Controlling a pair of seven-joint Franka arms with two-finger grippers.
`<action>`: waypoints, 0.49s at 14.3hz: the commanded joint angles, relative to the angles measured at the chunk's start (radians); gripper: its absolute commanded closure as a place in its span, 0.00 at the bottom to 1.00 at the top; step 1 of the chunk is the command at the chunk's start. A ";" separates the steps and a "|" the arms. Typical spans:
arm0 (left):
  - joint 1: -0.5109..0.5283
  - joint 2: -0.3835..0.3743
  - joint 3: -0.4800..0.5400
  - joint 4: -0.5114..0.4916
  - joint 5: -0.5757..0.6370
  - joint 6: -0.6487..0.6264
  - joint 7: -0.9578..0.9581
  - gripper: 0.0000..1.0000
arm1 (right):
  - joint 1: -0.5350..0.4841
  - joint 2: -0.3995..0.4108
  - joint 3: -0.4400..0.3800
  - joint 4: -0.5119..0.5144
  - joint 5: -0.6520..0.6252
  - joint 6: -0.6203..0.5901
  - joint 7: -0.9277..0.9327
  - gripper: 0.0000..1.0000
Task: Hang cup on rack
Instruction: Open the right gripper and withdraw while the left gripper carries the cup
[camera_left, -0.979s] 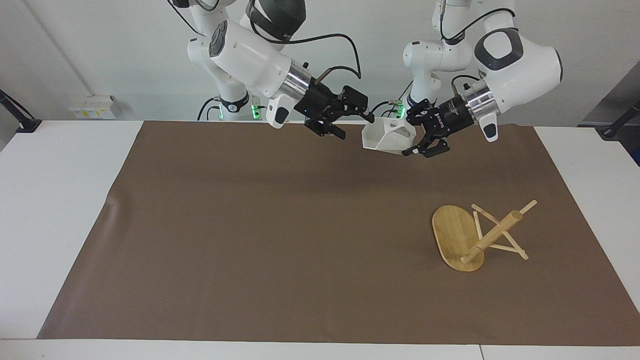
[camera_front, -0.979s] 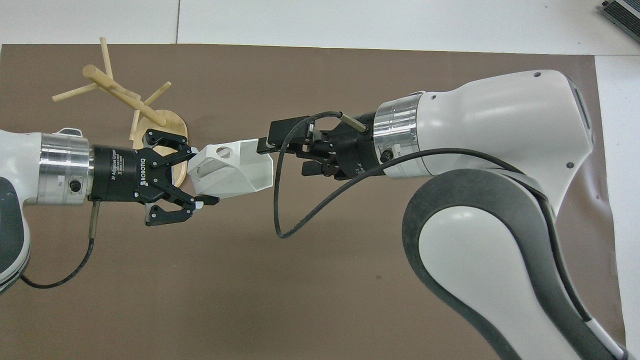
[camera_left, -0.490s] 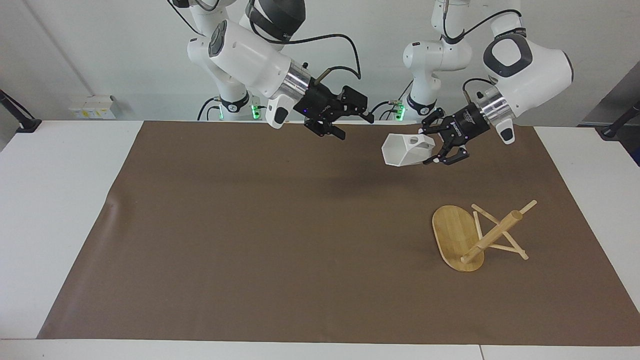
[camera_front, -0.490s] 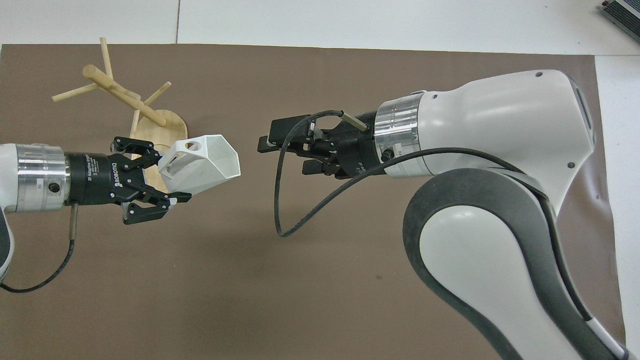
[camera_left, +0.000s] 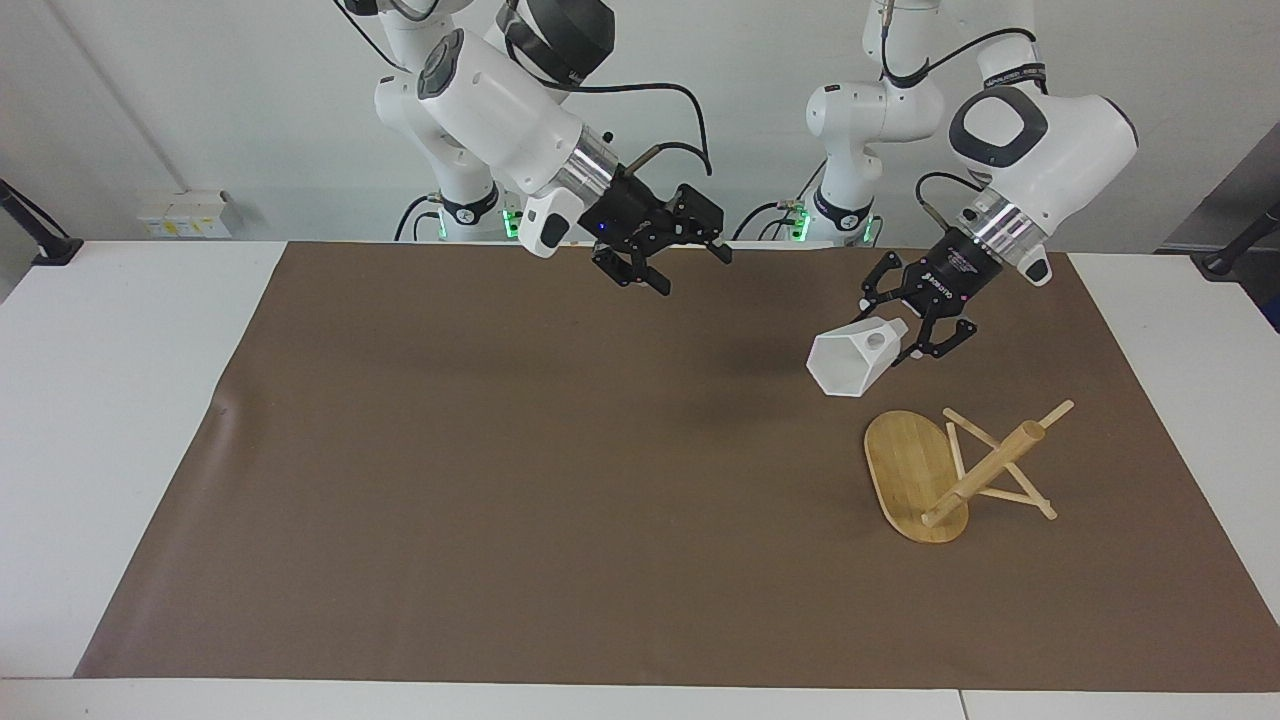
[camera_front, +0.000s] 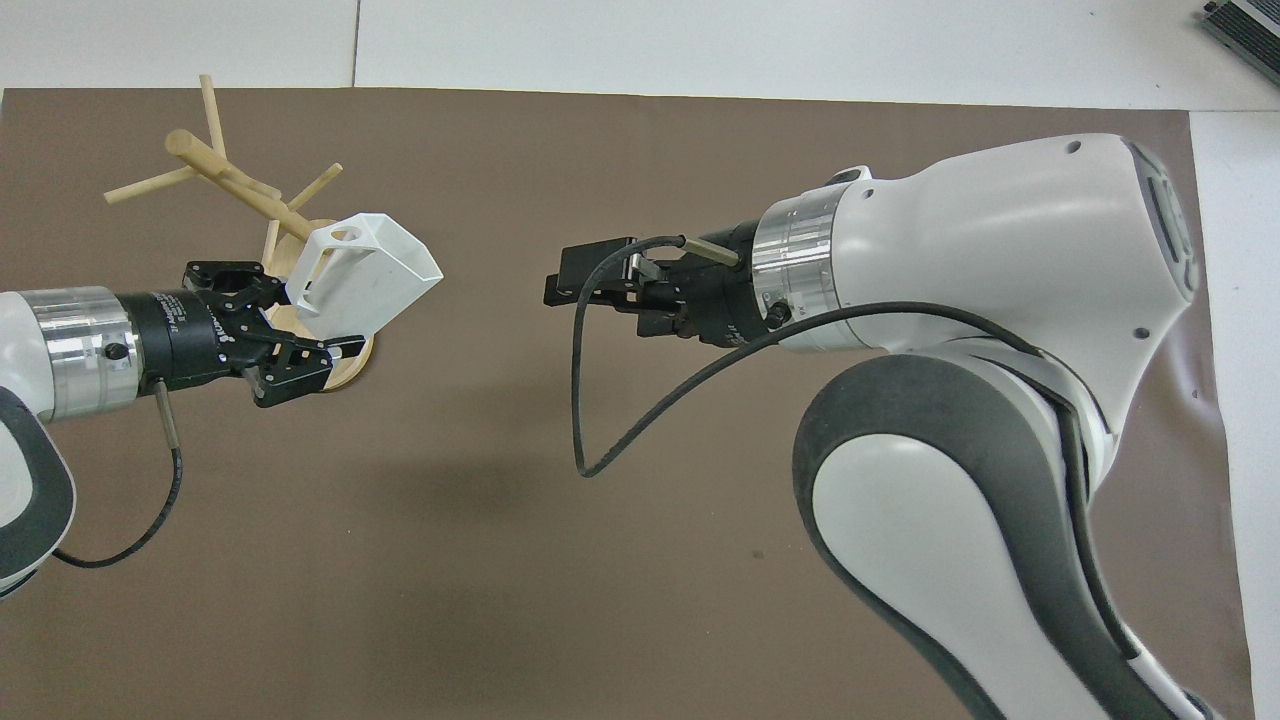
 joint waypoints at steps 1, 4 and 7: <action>-0.011 -0.018 0.004 -0.036 0.019 0.082 -0.070 1.00 | -0.014 -0.018 0.002 -0.019 -0.042 0.020 -0.050 0.00; -0.015 0.008 0.003 -0.035 0.019 0.158 -0.136 1.00 | -0.021 -0.017 -0.006 -0.019 -0.090 0.018 -0.116 0.00; -0.040 0.047 0.003 -0.030 0.019 0.232 -0.200 1.00 | -0.022 -0.015 -0.020 -0.019 -0.217 0.018 -0.168 0.00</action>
